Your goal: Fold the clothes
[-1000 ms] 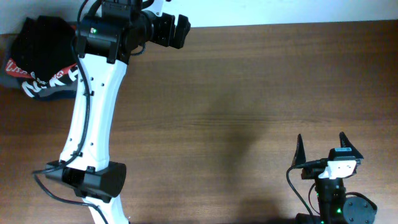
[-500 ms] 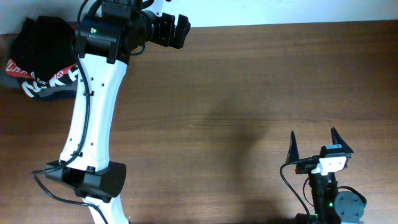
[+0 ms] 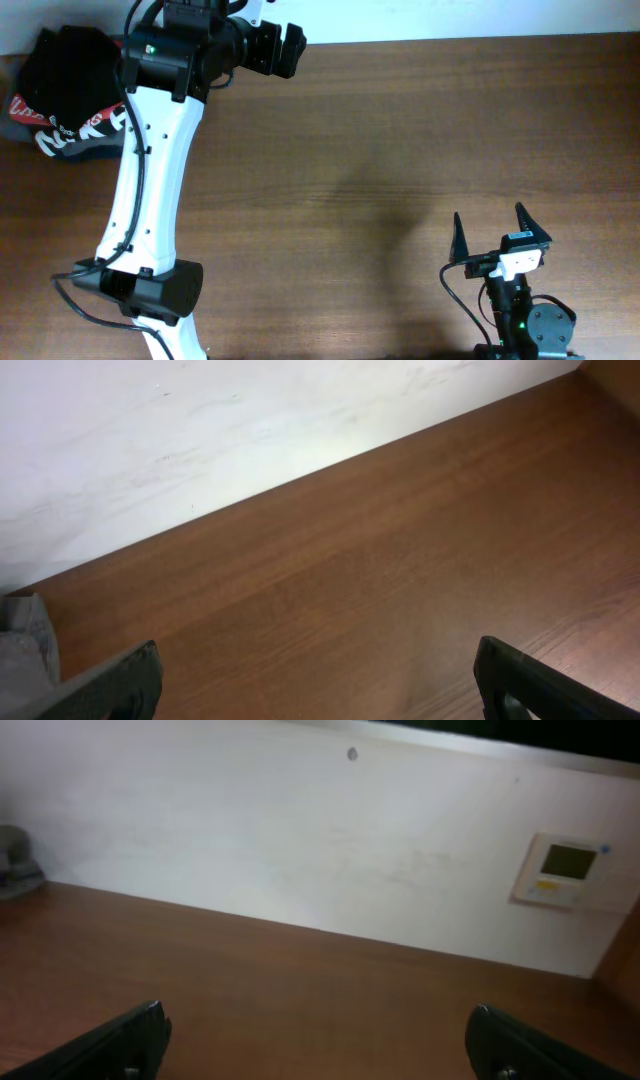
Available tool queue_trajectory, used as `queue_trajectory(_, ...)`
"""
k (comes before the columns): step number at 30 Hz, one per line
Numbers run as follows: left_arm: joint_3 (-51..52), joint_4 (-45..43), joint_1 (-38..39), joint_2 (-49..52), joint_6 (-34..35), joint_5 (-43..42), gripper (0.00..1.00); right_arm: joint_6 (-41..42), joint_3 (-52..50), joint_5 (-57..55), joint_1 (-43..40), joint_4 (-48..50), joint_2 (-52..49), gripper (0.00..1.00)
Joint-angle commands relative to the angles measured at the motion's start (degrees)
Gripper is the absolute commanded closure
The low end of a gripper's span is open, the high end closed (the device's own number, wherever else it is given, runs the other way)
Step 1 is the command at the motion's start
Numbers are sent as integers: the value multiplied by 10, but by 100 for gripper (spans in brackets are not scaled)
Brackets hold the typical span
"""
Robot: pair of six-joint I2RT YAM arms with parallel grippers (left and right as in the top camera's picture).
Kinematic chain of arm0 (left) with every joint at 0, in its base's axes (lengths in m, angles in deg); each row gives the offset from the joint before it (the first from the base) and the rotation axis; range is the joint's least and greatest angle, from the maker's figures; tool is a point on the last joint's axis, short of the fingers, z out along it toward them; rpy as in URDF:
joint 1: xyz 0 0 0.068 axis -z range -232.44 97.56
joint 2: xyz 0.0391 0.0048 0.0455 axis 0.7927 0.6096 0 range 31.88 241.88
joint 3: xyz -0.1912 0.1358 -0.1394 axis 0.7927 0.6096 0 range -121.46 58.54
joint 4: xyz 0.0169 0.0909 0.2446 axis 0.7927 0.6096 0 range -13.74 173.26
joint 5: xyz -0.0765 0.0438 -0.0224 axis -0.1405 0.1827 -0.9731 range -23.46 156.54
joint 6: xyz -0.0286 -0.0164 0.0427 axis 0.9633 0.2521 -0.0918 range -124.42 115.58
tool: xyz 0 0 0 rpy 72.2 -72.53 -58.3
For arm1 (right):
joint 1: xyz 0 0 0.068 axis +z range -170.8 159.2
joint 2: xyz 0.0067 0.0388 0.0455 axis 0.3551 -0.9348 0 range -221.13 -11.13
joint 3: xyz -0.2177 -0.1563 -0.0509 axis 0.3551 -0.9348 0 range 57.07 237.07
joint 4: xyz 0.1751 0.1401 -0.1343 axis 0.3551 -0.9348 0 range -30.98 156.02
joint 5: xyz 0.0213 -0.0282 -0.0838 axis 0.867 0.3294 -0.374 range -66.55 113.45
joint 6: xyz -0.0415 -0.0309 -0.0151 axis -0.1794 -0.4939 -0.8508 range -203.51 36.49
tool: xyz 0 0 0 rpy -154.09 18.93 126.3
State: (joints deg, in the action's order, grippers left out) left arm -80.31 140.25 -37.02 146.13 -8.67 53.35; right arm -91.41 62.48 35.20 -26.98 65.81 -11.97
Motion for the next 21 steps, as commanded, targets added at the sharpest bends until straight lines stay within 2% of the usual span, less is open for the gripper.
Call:
queue_trajectory(1,1,-1,2,2,5,2,1,-2,-21,5,15,23,6,1)
queue_trajectory(21,1,-1,2,2,5,2,1,-2,-51,12,21,86,6,1)
